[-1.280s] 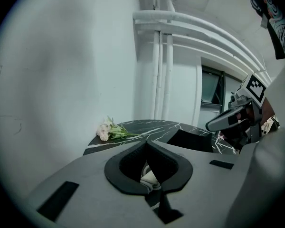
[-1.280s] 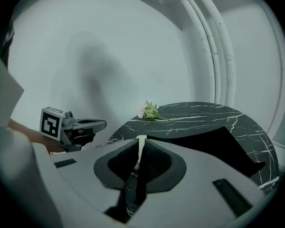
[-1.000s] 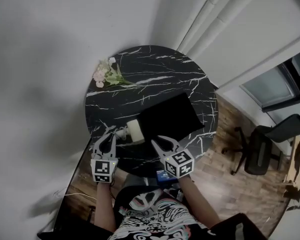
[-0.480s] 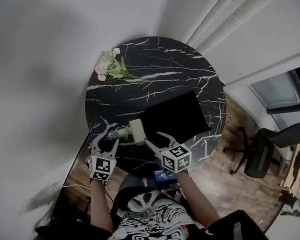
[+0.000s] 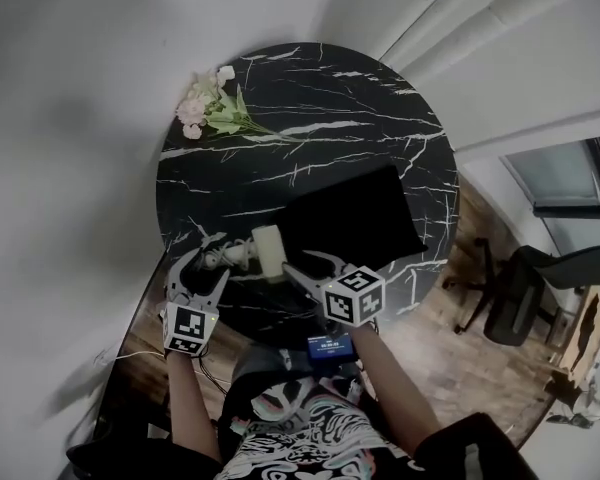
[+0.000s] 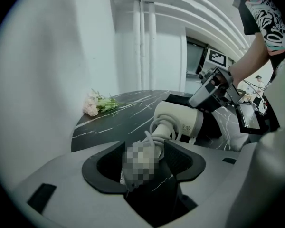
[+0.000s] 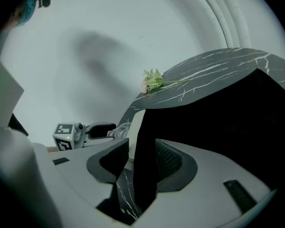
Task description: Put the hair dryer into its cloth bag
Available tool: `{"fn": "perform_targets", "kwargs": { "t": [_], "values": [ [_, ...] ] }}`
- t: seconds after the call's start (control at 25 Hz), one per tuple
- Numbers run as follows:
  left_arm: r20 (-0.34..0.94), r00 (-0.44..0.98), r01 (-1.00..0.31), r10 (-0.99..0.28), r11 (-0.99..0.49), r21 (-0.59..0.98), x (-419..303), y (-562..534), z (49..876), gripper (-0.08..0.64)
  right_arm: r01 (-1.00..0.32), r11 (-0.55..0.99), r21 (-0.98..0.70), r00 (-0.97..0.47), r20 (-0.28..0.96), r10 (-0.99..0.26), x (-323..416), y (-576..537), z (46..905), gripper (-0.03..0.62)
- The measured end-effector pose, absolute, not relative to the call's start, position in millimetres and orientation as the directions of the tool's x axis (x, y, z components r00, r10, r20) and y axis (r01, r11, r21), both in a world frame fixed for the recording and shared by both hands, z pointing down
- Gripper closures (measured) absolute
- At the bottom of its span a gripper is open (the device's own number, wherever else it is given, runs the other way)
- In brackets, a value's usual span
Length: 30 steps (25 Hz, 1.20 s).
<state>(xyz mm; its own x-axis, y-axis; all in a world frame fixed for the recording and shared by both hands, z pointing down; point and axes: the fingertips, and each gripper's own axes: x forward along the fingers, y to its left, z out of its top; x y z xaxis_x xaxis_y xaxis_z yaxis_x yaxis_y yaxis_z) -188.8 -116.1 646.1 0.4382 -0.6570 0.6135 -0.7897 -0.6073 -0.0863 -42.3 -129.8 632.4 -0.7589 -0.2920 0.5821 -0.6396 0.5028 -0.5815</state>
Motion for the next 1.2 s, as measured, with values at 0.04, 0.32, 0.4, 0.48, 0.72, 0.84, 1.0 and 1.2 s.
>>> {"fn": "perform_targets", "kwargs": {
  "t": [0.04,0.32,0.4,0.48,0.72,0.84,1.0,1.2],
  "values": [
    [0.611,0.442,-0.792,-0.657,-0.606,-0.078,-188.9,-116.3,645.9,0.307,-0.630,0.492,-0.600,-0.768,0.573,-0.285,-42.7,-129.3,632.5,0.422],
    [0.619,0.466,-0.790,-0.632,-0.612,-0.030,-191.1,-118.6,647.3,0.302,-0.603,0.471,-0.644,-0.793,0.546,-0.269,-40.8,-132.4,630.0,0.508],
    [0.623,0.483,-0.789,-0.615,-0.615,0.005,-190.7,-119.6,649.8,0.296,-0.614,0.467,-0.636,-0.784,0.558,-0.271,-37.2,-135.4,629.5,0.566],
    [0.647,0.499,-0.767,-0.577,-0.641,0.021,-189.1,-116.2,652.4,0.294,-0.627,0.471,-0.620,-0.773,0.571,-0.277,-34.8,-135.4,625.8,0.566],
    [0.739,0.507,-0.678,-0.444,-0.735,0.023,-192.0,-104.0,662.9,0.244,-0.652,0.499,-0.570,-0.750,0.580,-0.318,-32.2,-140.4,603.6,0.566],
    [0.773,0.505,-0.644,-0.384,-0.764,0.040,-192.3,-100.3,671.6,0.241,-0.661,0.519,-0.541,-0.739,0.588,-0.329,-32.1,-142.8,597.1,0.566],
    [0.799,0.453,-0.637,-0.396,-0.771,-0.021,-197.0,-107.1,678.4,0.259,-0.672,0.529,-0.519,-0.727,0.598,-0.337,-32.6,-142.1,592.9,0.566],
    [0.804,0.453,-0.589,-0.386,-0.806,-0.056,-198.3,-108.8,678.4,0.352,-0.685,0.529,-0.502,-0.715,0.606,-0.350,-32.3,-141.7,594.2,0.566]
  ]
}}
